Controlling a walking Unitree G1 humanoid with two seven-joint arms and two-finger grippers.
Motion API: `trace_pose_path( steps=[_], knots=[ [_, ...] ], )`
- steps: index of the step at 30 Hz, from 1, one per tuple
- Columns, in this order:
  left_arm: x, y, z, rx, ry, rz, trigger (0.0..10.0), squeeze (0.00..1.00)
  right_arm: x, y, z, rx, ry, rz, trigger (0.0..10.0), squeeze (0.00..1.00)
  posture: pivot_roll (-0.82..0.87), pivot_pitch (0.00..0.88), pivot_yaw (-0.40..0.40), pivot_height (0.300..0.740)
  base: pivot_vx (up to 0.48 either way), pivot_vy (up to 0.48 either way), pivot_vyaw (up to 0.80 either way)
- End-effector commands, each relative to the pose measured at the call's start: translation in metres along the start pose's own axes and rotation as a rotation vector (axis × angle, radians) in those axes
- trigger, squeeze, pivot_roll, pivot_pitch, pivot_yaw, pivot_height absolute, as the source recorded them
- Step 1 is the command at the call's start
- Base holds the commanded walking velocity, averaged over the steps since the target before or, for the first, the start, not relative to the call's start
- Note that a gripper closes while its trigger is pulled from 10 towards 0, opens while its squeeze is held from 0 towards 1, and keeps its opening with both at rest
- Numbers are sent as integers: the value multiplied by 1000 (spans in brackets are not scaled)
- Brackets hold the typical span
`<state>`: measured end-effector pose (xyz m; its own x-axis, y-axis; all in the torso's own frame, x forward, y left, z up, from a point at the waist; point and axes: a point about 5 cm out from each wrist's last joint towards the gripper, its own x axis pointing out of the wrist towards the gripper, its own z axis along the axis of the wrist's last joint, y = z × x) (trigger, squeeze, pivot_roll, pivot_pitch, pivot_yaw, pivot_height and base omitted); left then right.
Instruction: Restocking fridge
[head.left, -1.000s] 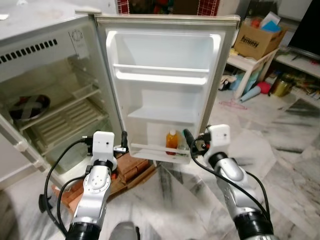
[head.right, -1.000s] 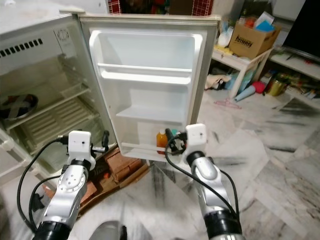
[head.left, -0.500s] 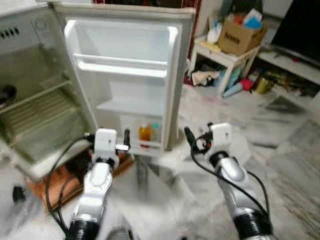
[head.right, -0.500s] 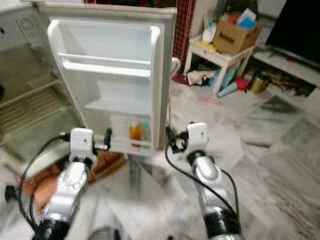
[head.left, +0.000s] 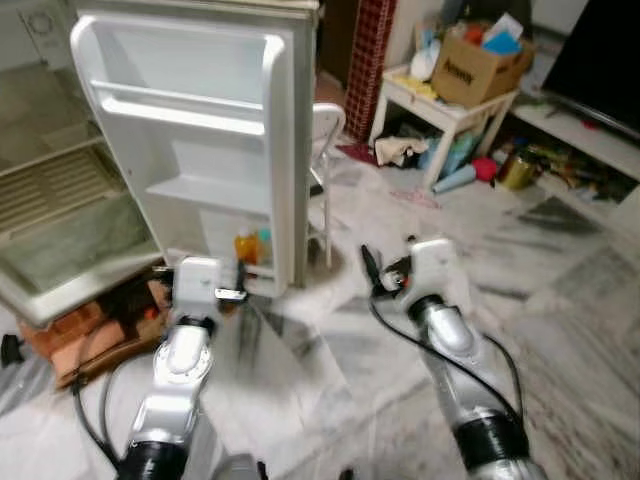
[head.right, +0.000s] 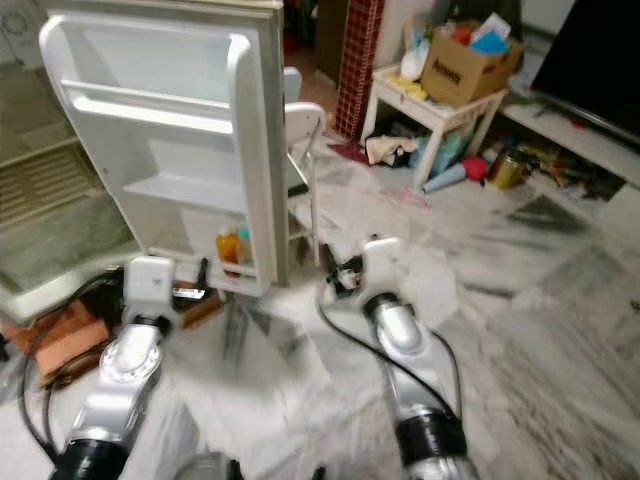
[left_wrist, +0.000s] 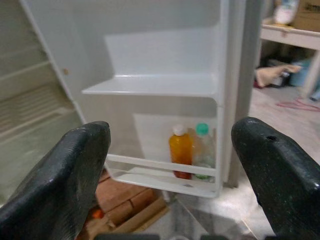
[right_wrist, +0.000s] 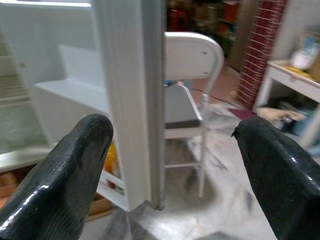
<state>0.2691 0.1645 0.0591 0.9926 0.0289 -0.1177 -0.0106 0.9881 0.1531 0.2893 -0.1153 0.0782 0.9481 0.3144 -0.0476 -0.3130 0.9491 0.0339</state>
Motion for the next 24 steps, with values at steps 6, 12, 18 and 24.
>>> trace_pose_path(
  steps=[6, 12, 18, 24],
  knots=[
    [1, -7, 4, -27, -13, -15, 10000, 0, 0, -10, 2, -9, -5, -39, 10000, 0, -6, 0, -10, 740, 0, -131, 346],
    [1, -1, 7, -14, -27, -17, 10000, 0, -1, -7, 9, -34, -54, -15, 10000, 0, -5, 0, 6, 740, 0, 0, 114],
    [0, -1, 6, -12, -24, -30, 10000, 0, -1, -2, 10, -5, -72, 6, 10000, 0, -4, 0, 5, 740, 0, 0, 623],
    [-3, -5, 6, -23, -33, -43, 10000, 0, -2, -6, 9, -19, -66, -10, 10000, 0, -1, 0, 3, 740, 298, 0, 473]
  ],
)
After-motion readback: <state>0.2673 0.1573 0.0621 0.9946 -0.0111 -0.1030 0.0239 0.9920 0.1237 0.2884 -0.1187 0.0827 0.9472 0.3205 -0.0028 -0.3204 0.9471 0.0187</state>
